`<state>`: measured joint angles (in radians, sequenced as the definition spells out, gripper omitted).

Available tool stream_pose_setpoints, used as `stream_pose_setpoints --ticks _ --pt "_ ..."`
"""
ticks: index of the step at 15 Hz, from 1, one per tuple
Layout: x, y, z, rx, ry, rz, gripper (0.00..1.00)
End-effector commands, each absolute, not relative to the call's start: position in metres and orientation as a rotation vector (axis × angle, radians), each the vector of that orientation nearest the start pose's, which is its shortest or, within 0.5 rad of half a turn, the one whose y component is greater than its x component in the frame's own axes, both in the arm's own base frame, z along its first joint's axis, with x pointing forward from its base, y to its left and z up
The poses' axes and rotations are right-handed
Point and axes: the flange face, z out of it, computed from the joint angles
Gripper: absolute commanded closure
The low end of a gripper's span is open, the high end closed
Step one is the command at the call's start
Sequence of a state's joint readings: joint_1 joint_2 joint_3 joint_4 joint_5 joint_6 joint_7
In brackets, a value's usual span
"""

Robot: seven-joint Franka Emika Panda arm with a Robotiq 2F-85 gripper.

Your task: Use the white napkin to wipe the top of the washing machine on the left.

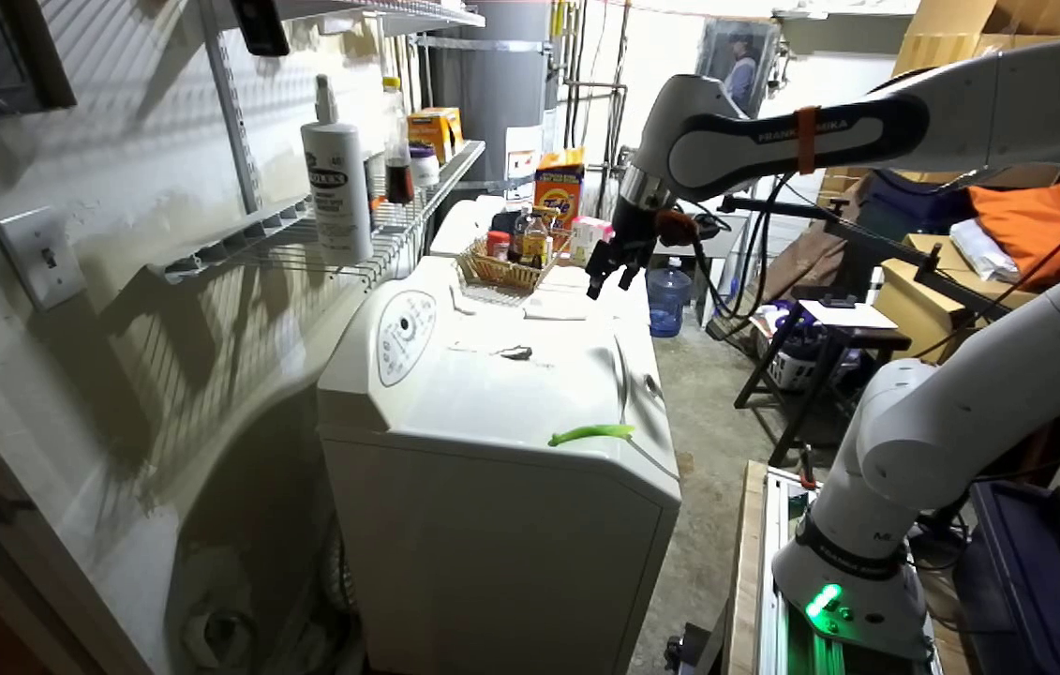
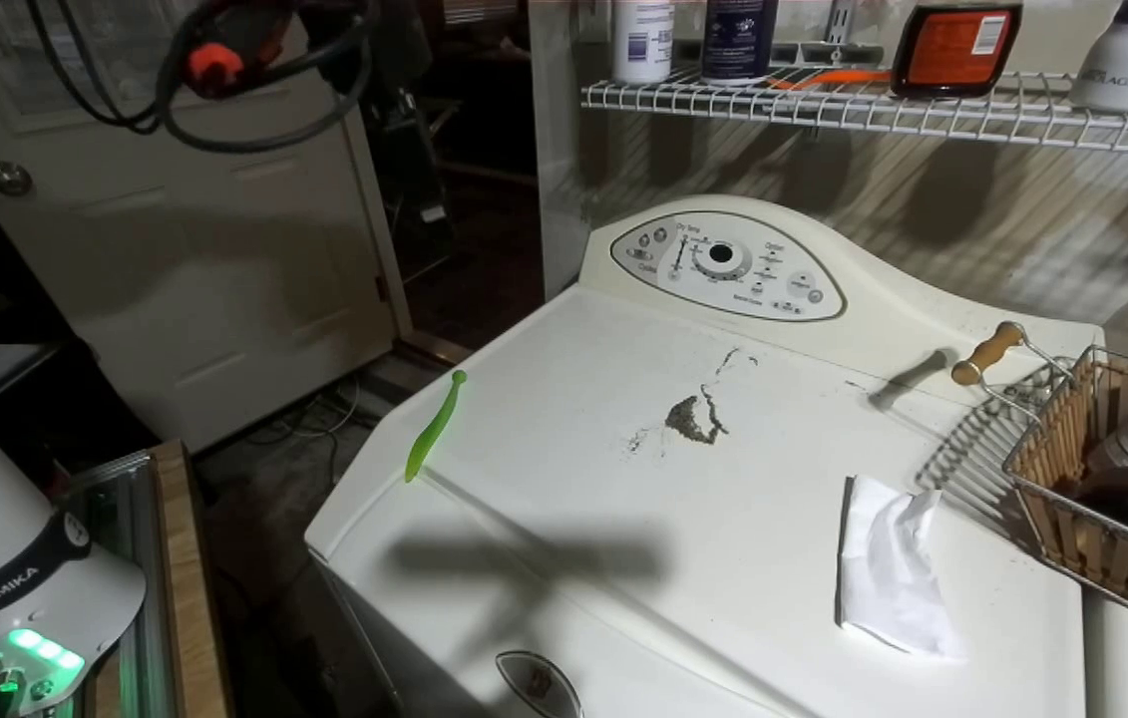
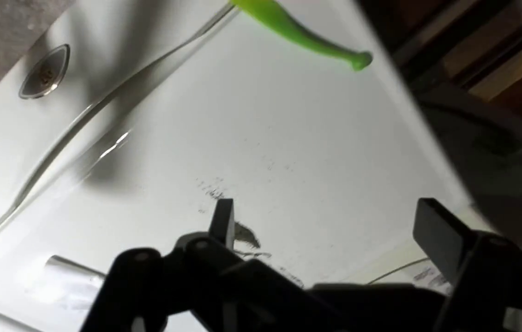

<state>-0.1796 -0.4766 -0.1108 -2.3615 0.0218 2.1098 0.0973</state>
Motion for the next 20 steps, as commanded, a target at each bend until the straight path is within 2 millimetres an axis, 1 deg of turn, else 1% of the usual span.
stream_pose_setpoints --ticks 1,3,4,5,6,8,12,14,15,17,20 --pt "0.433 -0.18 0.501 -3.027 0.799 -0.515 0.0" --pt "0.446 -0.207 0.487 -3.072 0.872 -0.605 0.0" --pt "0.45 -0.219 0.479 -3.09 0.929 -0.609 0.0" --pt "0.434 -0.204 0.49 -3.058 0.843 -0.581 0.0" --pt "0.438 -0.213 0.481 -3.07 0.877 -0.587 0.0" --pt "0.445 -0.22 0.472 -3.078 0.9 -0.58 0.0" --pt "0.448 -0.219 0.476 -3.078 0.901 -0.592 0.0" --pt "0.468 -0.233 0.47 -3.01 0.994 -0.62 0.0" --pt "0.479 -0.244 0.468 -2.97 1.05 -0.643 0.0" --pt "0.495 -0.266 0.461 -2.914 1.138 -0.689 0.0" --pt "0.517 -0.302 0.437 -2.907 1.232 -0.761 0.0"
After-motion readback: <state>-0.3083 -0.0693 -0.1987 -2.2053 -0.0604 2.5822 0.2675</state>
